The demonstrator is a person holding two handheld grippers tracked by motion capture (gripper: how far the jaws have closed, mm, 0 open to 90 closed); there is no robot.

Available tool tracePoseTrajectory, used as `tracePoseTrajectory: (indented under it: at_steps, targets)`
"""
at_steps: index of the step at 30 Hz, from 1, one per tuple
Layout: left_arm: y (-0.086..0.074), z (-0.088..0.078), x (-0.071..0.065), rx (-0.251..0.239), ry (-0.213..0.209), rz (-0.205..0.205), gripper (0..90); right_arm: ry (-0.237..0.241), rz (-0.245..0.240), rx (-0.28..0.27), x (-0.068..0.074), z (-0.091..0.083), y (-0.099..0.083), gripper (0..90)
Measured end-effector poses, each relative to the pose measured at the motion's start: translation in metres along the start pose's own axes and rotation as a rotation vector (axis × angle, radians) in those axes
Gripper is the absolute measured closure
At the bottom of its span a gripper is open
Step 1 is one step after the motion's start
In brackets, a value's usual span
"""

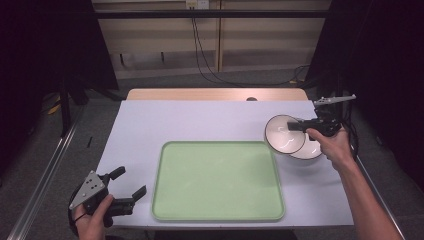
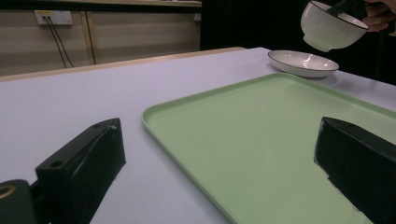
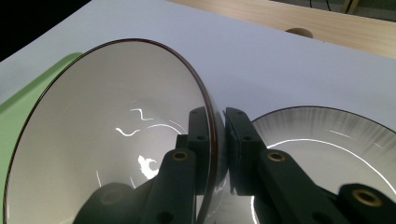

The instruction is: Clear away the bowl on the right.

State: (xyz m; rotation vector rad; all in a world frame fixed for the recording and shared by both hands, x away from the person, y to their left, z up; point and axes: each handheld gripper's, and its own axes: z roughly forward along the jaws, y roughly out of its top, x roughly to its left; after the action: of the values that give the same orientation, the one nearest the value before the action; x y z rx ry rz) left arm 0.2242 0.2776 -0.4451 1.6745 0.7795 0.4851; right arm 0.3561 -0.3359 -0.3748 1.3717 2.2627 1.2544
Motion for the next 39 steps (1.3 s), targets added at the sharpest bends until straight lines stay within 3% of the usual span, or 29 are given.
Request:
tracePoseTrajectory:
  at_steps: [10, 26, 31, 39]
  targets:
    - [0.0, 0.001, -0.001, 0.004, 0.007, -0.005, 1.9, 0.022, -0.01, 0.028, 0.007, 0.016, 0.002, 81.8]
    - [0.0, 0.003, 0.0, 0.013, 0.011, -0.001, 1.9, 0.061, 0.012, 0.05, 0.01, 0.037, 0.013, 81.8]
    - [0.0, 0.003, 0.001, 0.012, 0.016, -0.006, 1.9, 0.034, 0.026, 0.098, 0.008, 0.049, 0.013, 81.8]
    - [-0.001, 0.002, 0.0, 0.012, 0.021, -0.003, 1.9, 0.04, 0.033, 0.123, 0.009, 0.065, 0.011, 81.8]
